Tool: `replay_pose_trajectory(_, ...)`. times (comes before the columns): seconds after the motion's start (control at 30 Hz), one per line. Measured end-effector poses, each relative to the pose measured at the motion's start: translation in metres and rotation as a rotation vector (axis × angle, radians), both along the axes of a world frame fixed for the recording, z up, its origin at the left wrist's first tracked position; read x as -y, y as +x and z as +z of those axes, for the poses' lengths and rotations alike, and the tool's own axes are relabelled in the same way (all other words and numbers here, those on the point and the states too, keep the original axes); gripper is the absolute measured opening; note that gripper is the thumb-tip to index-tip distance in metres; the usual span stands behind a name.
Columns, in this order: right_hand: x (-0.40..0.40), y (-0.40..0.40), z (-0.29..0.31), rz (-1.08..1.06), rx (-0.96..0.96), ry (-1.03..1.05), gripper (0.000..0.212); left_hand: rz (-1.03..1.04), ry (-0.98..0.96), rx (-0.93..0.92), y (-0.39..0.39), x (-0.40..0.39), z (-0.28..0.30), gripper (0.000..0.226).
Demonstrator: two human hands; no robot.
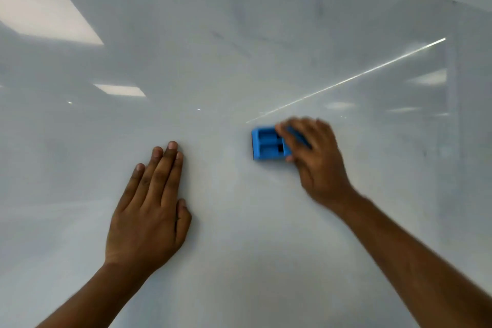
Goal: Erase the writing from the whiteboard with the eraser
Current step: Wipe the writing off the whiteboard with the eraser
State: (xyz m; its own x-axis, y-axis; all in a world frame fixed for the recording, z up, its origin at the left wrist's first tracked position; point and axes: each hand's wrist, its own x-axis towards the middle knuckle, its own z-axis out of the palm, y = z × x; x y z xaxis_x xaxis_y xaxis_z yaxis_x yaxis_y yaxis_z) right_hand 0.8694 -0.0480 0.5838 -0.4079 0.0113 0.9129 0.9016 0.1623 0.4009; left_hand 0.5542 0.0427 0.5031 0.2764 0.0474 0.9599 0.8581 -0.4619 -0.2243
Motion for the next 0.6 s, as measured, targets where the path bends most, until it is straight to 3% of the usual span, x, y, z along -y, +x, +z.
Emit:
replay_pose_trajectory(0.13, 0.006, 0.003, -0.137, -0.013, -0.071, -0.106, 0.042, -0.013, 0.009, 0.010, 0.003, -0.003, -0.003, 0.075)
replay_pose_trajectory(0.2, 0.006, -0.005, -0.195, -0.044, -0.068, -0.141, 0.032, -0.005, 0.000, 0.010, 0.005, -0.001, -0.002, 0.074)
replay_pose_trajectory(0.33, 0.020, -0.064, -0.253, -0.064, -0.184, -0.418, 0.035, -0.026, -0.052, -0.018, -0.002, 0.011, 0.003, 0.073)
replay_pose_trajectory(0.37, 0.022, -0.073, -0.251, 0.002, -0.256, -0.396, 0.035, -0.034, -0.067, -0.036, -0.006, 0.014, 0.004, 0.074)
replay_pose_trajectory(0.43, 0.022, -0.080, -0.211, 0.155, -0.448, -0.142, 0.033, -0.046, -0.079, -0.048, -0.018, 0.018, 0.006, 0.077)
replay_pose_trajectory(0.53, 0.023, -0.080, -0.106, 0.176, -0.524, -0.024, 0.045, -0.015, -0.074, -0.036, -0.051, 0.017, 0.017, 0.080)
replay_pose_trajectory(0.6, 0.014, -0.084, -0.032, 0.155, -0.711, 0.068, 0.046, 0.012, -0.094, -0.003, -0.082, 0.014, 0.026, 0.081)
